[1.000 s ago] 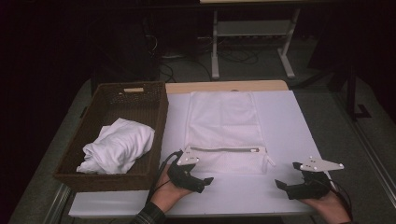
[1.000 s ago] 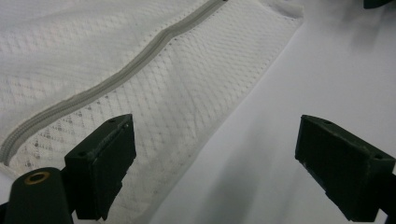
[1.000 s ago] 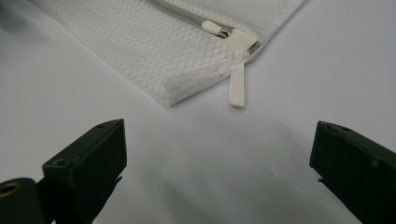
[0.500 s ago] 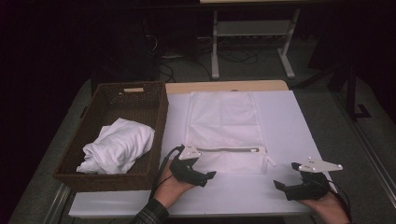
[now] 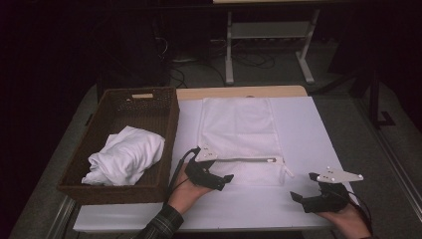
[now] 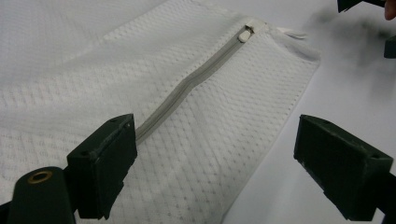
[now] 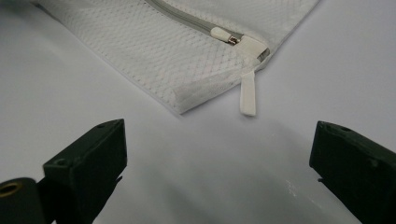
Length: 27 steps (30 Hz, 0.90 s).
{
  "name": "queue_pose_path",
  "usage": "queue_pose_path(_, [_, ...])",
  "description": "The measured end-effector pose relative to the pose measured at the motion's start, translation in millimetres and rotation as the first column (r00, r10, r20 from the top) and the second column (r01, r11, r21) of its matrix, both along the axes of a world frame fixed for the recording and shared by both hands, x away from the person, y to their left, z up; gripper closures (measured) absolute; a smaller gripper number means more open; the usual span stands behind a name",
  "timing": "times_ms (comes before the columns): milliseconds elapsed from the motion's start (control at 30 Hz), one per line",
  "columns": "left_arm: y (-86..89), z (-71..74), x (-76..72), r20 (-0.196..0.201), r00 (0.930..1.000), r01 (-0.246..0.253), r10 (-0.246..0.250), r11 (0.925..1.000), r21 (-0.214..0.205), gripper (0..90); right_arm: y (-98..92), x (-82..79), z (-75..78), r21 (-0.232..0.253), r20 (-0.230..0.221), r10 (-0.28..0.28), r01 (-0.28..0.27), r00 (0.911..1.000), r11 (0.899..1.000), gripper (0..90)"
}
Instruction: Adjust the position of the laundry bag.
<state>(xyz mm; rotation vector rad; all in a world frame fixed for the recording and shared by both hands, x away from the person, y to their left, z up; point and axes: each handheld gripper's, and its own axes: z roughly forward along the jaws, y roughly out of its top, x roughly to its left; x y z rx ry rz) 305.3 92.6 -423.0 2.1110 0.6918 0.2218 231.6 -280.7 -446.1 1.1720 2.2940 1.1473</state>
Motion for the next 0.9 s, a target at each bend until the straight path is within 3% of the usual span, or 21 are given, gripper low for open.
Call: queue_pose_path(900, [-16.6, 4.4, 24.3, 0.005, 1.0000, 0.002, -0.002, 0.9998, -0.021, 14.5, 0.0, 0.3, -1.0, -0.004, 0.001, -0.006, 0.006, 1.0000, 1.000, 3.6])
